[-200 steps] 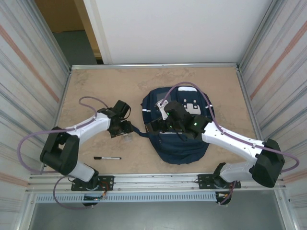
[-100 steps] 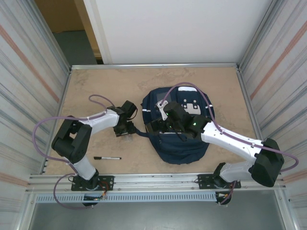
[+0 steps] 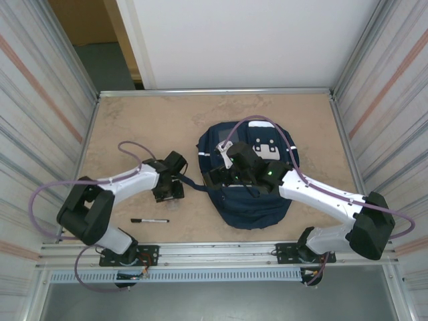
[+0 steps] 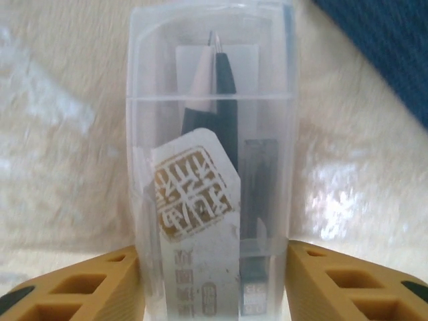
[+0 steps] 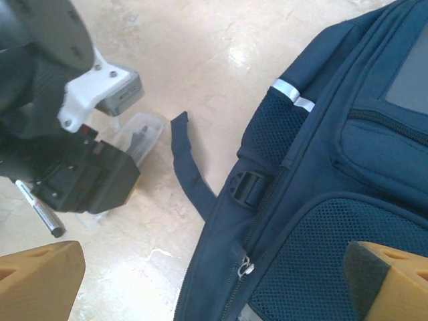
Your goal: Pack the student bag
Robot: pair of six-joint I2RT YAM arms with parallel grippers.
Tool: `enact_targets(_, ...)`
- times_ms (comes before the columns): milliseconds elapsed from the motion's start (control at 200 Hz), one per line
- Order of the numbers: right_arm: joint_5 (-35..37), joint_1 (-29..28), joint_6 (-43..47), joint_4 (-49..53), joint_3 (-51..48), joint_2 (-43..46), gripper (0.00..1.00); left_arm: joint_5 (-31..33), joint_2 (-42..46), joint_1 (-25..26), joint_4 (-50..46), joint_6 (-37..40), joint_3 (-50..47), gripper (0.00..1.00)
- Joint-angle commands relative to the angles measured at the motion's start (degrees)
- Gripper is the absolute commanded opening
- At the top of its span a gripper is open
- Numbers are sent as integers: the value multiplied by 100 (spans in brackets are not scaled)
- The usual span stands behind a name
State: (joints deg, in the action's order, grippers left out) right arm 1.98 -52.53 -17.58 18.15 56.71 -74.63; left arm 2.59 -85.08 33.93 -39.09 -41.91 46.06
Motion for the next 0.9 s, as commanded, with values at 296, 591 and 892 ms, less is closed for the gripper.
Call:
enact_targets(296,-161,-38,-18,31,68,12,99,192,-212,37,-50,-243,189,64)
enact_targets(591,-192,-37,9,-11,-20,76,99,121,-890,47,130,-265,193,57)
enact_targets(892,-226,-29,-622,-44,-22,-27,99,-518,-224,37,239,-13,291,46)
